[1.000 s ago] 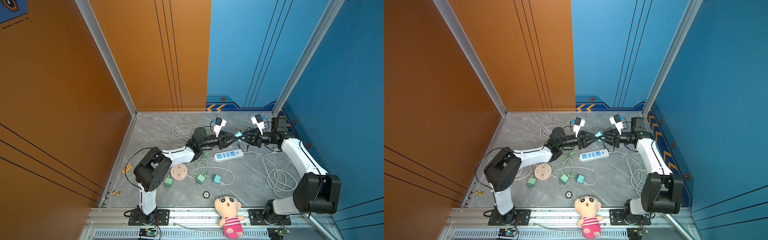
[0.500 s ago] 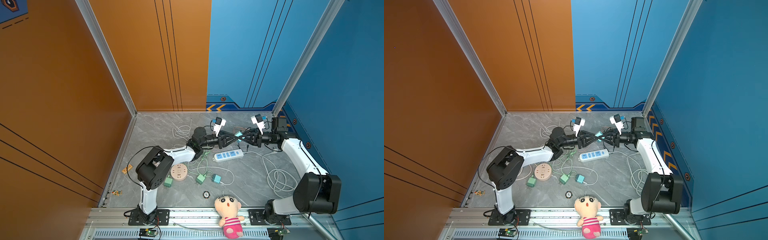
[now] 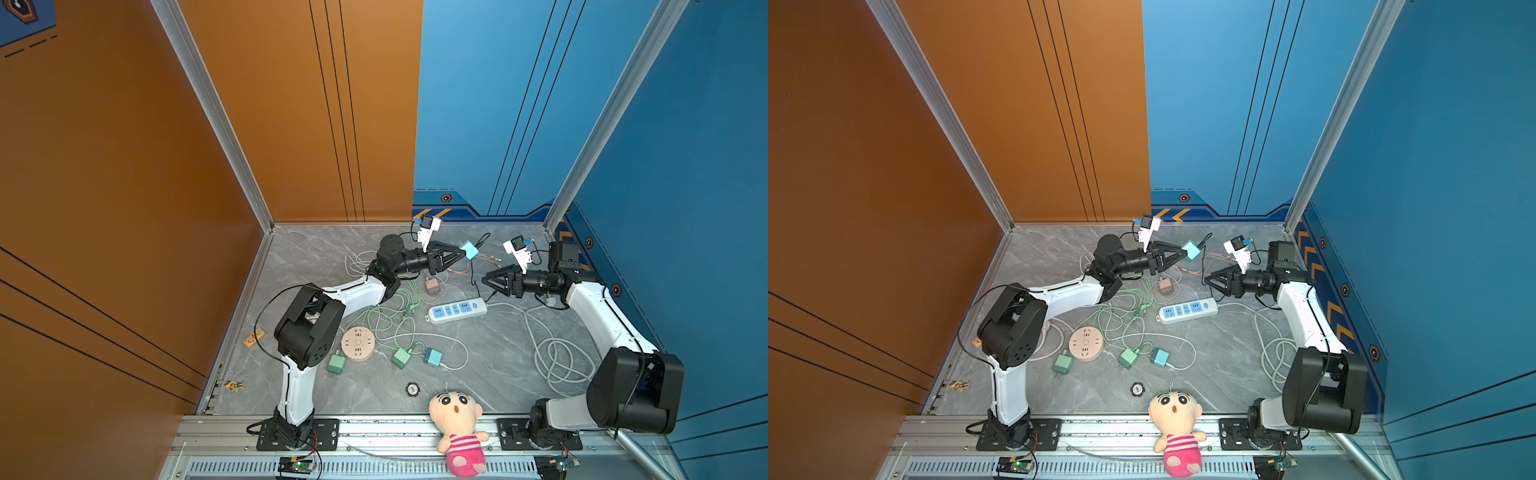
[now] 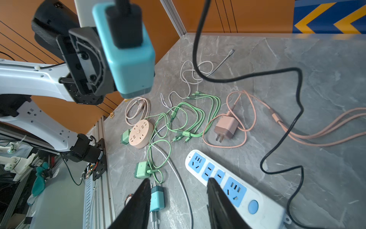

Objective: Insert plugs into power strip
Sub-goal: Pass the plug.

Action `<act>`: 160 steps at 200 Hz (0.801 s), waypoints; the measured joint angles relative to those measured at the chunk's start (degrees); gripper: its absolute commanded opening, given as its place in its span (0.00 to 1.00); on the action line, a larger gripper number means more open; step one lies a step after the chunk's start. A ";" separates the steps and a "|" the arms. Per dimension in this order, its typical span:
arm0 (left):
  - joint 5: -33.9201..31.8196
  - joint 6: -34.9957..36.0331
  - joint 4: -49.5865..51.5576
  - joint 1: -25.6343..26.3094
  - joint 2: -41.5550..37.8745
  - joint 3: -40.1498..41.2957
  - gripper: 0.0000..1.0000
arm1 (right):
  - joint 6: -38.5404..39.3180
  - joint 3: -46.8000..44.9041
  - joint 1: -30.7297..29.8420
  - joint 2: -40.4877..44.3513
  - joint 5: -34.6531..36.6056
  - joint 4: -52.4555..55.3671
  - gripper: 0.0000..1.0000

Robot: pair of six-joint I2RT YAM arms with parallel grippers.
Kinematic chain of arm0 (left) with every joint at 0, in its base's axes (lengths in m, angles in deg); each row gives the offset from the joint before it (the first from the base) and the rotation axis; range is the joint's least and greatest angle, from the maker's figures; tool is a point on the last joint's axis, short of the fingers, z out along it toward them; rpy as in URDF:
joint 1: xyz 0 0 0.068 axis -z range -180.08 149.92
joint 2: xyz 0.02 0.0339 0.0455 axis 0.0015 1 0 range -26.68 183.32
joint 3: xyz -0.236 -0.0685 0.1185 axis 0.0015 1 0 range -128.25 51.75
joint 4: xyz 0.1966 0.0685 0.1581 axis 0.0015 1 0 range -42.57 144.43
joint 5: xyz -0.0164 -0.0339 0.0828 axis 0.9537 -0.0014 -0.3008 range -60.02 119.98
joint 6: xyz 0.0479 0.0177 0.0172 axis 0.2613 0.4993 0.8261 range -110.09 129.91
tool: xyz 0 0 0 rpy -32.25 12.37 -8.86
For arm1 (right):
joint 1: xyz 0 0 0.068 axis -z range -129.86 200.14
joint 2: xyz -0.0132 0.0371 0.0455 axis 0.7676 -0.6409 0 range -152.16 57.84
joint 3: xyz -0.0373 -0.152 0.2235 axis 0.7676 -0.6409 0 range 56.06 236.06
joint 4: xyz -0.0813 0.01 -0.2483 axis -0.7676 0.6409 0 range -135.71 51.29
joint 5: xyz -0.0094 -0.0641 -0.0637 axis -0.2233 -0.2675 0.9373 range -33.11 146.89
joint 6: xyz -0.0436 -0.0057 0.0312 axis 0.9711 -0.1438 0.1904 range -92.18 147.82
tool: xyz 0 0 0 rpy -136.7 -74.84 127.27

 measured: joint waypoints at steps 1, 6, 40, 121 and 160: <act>0.07 0.00 0.00 0.00 0.00 -0.04 0.08 | -0.02 0.00 0.09 0.00 -0.02 0.00 0.47; 0.35 0.00 0.04 -0.02 0.00 -0.15 0.08 | -0.02 0.02 0.35 -0.02 0.02 0.00 0.48; 2.84 0.96 2.99 -0.02 0.22 -0.24 0.08 | -1.07 3.30 3.78 0.02 -0.13 0.85 0.63; 7.96 8.74 14.84 -0.42 0.68 0.00 0.08 | -2.40 16.81 8.68 -2.49 -5.53 0.31 0.71; 9.16 9.79 16.98 -0.81 3.63 -5.03 0.08 | -2.32 15.41 5.18 -7.52 -4.83 0.48 0.71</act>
